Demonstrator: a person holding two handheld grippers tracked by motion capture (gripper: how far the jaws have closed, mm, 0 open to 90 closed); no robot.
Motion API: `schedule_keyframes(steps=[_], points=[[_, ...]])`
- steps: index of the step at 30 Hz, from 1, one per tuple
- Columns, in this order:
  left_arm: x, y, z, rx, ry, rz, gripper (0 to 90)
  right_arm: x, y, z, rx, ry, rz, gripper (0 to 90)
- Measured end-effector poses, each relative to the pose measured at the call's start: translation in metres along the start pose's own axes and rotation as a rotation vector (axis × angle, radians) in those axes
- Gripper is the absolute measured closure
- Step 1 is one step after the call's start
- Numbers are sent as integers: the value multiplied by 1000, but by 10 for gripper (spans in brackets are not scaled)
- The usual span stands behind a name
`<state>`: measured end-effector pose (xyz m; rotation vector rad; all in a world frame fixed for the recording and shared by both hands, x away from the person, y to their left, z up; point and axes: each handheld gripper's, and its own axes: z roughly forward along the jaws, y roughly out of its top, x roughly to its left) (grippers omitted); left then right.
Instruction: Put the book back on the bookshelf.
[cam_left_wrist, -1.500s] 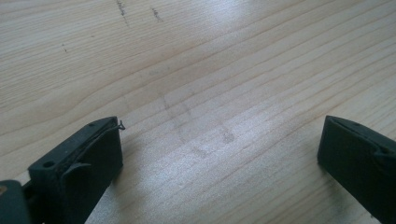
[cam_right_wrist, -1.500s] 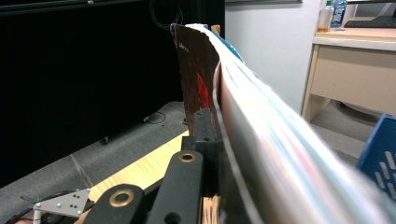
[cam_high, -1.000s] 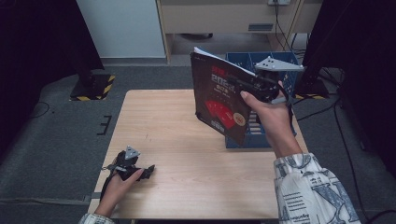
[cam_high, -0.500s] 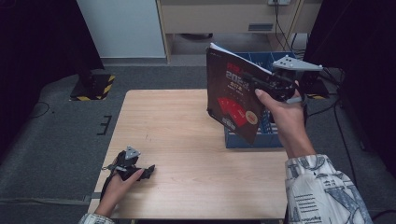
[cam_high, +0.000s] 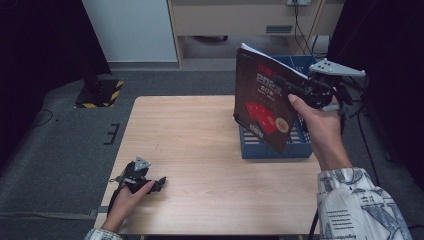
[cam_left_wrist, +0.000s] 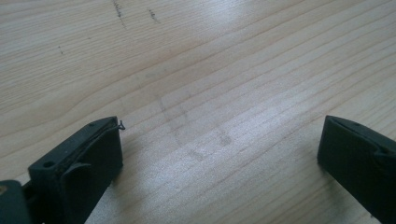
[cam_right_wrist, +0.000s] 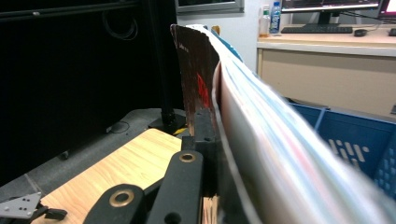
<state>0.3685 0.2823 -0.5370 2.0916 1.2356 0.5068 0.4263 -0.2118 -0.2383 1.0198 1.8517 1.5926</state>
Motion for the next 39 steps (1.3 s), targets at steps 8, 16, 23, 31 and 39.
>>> schedule_keyframes(steps=[8,16,23,31,39], points=[[0,0,0,0,-1,1,0,-10,-2,-8,0,-35,4,871],[-1,0,0,-1,-1,-1,0,-19,-7,-11,4,-69,11,871],[-1,1,0,-1,-2,0,0,-25,-8,-15,-1,-90,17,871],[-1,1,1,0,-3,1,0,-31,-11,-17,-1,-113,22,871],[-1,1,1,1,-3,5,0,-34,-12,-21,0,-134,22,871]])
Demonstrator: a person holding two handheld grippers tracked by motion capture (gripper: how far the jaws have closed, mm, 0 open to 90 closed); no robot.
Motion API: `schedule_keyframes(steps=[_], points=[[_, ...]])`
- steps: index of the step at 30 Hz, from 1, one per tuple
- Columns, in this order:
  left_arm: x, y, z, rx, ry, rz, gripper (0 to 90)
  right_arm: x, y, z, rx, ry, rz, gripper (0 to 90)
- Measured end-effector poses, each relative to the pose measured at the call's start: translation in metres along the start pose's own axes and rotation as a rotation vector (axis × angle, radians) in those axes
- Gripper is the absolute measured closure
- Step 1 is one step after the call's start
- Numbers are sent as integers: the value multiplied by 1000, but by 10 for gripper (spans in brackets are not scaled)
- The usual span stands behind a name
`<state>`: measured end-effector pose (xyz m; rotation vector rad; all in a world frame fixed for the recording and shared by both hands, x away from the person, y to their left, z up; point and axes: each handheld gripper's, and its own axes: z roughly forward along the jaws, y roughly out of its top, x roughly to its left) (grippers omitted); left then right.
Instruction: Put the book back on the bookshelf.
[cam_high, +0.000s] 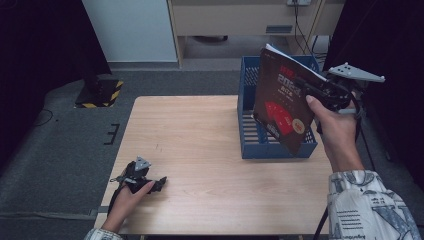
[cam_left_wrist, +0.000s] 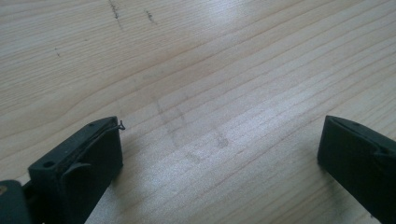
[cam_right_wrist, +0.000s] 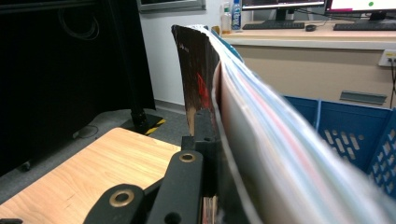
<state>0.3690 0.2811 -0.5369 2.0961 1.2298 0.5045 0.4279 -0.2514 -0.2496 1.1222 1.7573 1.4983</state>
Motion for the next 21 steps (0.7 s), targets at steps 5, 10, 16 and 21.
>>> schedule_keyframes(steps=[5,10,16,21], points=[[0,0,0,-2,0,-1,0,-2,-1,-4,-6,-12,3,871],[0,0,0,-2,0,-1,0,-3,-2,-8,-8,-22,3,871],[0,0,0,-2,-1,-2,0,-8,-2,-15,-7,-39,1,871],[0,0,0,-2,-1,-2,0,-12,-2,-22,-9,-59,2,871]])
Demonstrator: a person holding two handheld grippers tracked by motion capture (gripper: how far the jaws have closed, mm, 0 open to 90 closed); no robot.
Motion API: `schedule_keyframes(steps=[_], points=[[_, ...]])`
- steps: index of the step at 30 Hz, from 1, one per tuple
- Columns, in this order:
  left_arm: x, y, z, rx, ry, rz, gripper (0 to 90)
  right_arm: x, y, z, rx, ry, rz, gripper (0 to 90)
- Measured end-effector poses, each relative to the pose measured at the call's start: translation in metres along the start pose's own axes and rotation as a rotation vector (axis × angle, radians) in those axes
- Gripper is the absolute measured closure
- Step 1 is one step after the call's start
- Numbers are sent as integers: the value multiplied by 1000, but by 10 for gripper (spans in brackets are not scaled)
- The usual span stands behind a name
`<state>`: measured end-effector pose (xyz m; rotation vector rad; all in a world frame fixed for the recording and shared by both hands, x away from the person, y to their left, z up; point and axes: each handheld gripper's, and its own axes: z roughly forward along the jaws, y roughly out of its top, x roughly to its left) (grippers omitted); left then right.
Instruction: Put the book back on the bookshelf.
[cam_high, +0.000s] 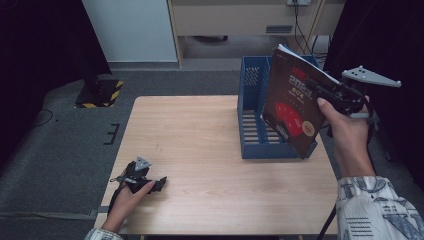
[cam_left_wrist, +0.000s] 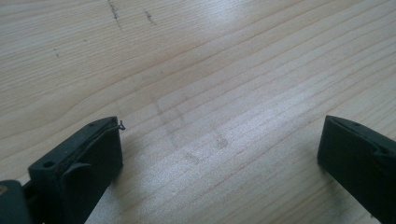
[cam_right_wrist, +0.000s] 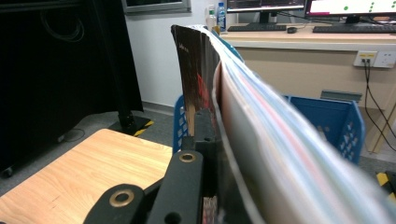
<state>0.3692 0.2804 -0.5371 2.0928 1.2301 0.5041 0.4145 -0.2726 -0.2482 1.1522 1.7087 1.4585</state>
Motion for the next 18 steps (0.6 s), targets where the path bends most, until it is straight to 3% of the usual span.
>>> schedule_keyframes(steps=[18], points=[[0,0,0,-1,-1,0,0,-13,-2,-20,-10,-52,15,871]])
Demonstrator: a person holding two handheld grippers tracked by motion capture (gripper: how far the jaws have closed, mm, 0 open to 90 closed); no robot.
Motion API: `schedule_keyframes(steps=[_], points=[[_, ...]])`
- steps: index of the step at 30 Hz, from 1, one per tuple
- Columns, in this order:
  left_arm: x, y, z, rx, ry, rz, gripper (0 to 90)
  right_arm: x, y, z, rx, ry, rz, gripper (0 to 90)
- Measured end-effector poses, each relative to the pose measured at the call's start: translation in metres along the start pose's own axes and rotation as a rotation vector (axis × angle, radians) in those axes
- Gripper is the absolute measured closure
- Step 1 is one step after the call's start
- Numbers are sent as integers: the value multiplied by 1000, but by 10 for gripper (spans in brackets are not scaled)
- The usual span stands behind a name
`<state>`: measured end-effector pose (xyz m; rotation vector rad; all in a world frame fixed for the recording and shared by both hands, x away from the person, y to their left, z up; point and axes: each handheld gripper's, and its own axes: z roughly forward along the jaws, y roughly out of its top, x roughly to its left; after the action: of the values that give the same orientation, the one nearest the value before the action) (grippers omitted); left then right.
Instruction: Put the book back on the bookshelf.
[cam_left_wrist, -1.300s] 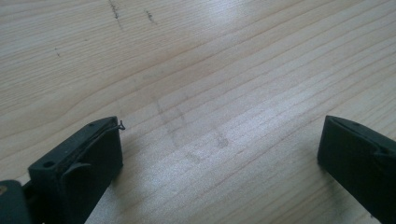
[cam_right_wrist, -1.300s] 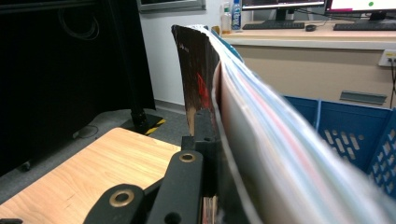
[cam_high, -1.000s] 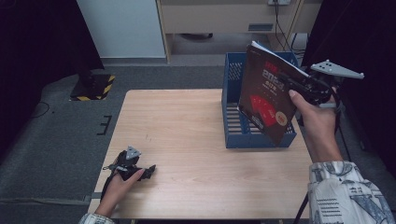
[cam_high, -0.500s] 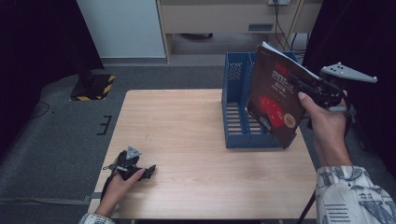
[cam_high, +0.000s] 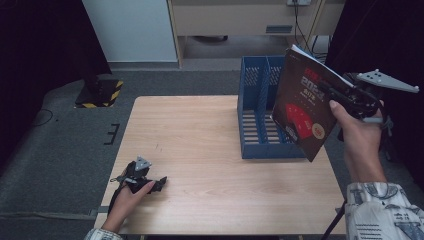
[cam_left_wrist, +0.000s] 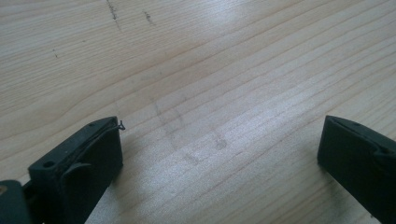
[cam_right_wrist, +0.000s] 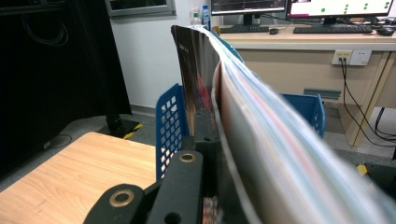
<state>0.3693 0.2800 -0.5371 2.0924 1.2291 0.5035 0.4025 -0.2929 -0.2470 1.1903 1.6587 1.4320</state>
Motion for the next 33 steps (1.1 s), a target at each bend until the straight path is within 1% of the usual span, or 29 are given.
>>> schedule_keyframes(steps=[18,23,33], points=[[-1,0,0,1,0,1,0,-14,0,-21,-10,-58,11,871],[-1,0,0,1,1,2,0,-17,0,-21,-9,-81,10,871],[-1,1,1,1,-1,3,0,-22,0,-14,-15,-141,33,871]])
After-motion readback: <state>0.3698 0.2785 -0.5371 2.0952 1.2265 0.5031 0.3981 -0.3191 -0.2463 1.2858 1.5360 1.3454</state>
